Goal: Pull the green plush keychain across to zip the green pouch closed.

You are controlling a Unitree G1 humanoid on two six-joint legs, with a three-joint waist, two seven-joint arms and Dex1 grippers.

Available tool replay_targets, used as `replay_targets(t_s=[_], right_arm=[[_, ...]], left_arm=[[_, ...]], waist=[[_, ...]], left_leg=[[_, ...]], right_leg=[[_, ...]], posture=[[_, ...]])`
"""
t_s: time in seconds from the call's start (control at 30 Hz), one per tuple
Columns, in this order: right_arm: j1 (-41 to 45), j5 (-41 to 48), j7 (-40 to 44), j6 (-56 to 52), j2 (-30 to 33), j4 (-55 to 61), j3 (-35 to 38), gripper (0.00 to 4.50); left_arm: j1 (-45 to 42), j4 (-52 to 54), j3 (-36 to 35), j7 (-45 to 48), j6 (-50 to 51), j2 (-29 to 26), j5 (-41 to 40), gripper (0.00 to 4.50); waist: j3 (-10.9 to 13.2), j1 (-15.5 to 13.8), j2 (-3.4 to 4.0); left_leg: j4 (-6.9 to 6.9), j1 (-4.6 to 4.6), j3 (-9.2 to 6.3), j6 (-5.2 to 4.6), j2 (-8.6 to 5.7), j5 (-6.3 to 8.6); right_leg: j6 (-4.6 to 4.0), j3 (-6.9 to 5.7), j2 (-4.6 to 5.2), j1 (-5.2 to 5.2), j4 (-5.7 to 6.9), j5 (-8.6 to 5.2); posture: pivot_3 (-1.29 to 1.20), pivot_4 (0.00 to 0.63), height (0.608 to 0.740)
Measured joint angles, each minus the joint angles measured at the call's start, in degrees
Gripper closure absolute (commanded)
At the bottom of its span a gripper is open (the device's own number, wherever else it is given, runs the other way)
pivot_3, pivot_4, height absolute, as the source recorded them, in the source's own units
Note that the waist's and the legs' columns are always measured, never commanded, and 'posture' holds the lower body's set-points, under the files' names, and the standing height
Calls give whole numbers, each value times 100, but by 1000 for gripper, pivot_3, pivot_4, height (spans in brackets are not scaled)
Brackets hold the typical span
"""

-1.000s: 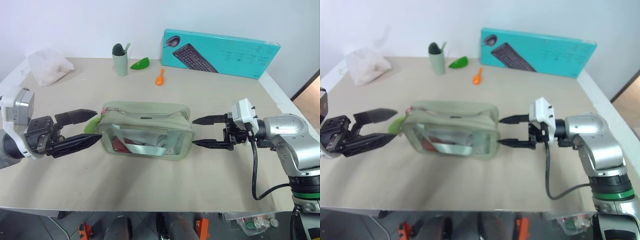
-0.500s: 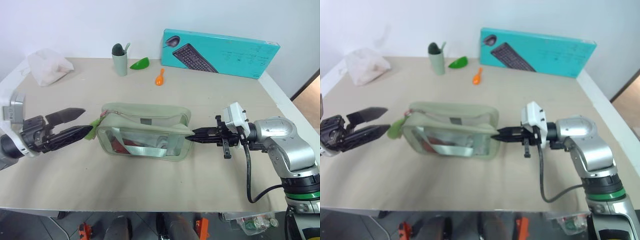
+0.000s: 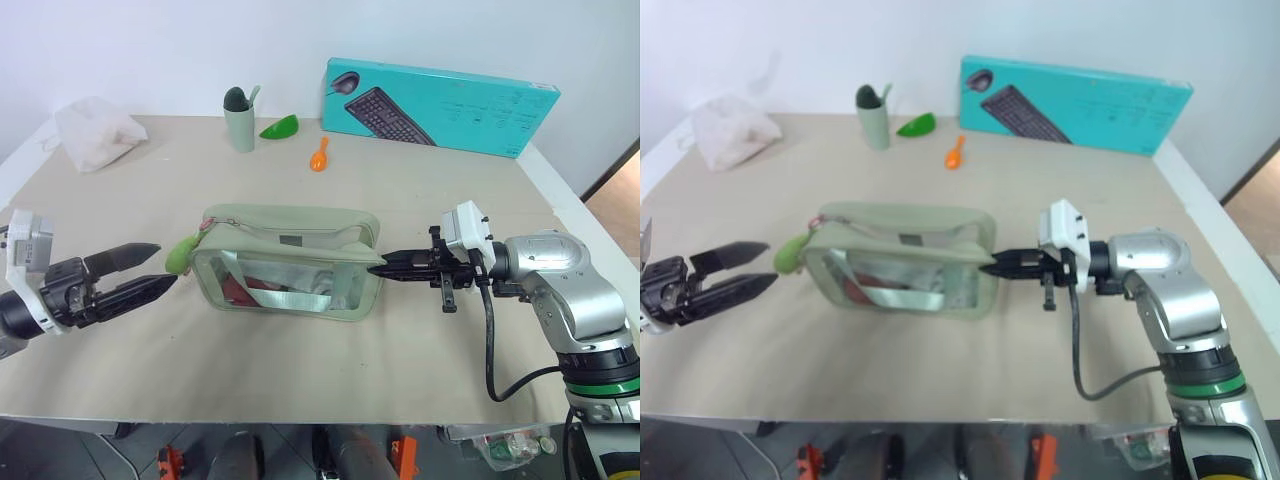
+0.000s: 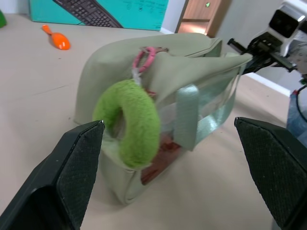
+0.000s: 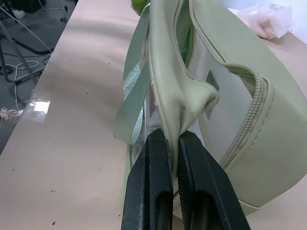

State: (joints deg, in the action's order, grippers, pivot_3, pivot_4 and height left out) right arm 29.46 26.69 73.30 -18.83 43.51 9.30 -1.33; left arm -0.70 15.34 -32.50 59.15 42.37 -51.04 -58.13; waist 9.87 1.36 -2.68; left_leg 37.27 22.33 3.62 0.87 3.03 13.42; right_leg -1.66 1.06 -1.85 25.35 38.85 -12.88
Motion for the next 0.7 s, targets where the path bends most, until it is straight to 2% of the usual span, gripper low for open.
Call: replay_targets(t_s=[0.17, 0.3, 0.37, 0.47, 0.6, 0.63, 0.7], right_arm=[[-102, 13, -77, -5, 8, 66, 24, 4465], [-169, 28, -107, -11, 29, 120, 33, 4500], [-179, 36, -117, -14, 43, 136, 33, 4500], [-193, 50, -125, -16, 57, 172, 33, 4500], [-194, 57, -135, -19, 64, 176, 33, 4500], [-193, 57, -138, -19, 64, 176, 33, 4500], [-193, 58, -143, -19, 64, 175, 33, 4500]], left_arm=[[-148, -274, 348, 16, -13, 45, 283, 0], [-268, -317, 528, 40, -5, 87, 308, 1136], [-423, -355, 570, 56, 19, 115, 289, 1948], [-562, -371, 568, 39, 50, 133, 212, 2831], [-637, -415, 565, 2, 147, 172, 131, 4229], [-637, -415, 564, -2, 151, 175, 130, 4441], [-637, -414, 558, -14, 154, 188, 130, 4441]], waist=[[0, 1, 0], [0, 2, 0], [0, 1, -1], [0, 2, 0], [0, 2, 0], [0, 2, 0], [0, 2, 0]], left_leg=[[-2, 0, 1, 0, 1, 0], [-1, 0, 1, 0, 2, 0], [-1, 0, 0, 0, 4, 0], [-1, 0, 0, 0, 3, 0], [-2, 1, 1, 0, 3, 0], [-2, 1, 0, 0, 3, 0], [-2, 1, 0, 0, 3, 0]], right_leg=[[0, 1, 0, 0, 0, 0], [0, 1, -1, 0, 0, 0], [1, -1, -3, 0, 0, 0], [0, 0, -2, 0, 0, 0], [0, 1, -3, 0, 0, 0], [0, 0, -2, 0, 0, 0], [0, 1, -2, 0, 0, 0]], posture=[[0, 150, 740], [0, 150, 740], [0, 150, 740], [0, 150, 740], [0, 150, 740], [0, 150, 740], [0, 150, 740]])
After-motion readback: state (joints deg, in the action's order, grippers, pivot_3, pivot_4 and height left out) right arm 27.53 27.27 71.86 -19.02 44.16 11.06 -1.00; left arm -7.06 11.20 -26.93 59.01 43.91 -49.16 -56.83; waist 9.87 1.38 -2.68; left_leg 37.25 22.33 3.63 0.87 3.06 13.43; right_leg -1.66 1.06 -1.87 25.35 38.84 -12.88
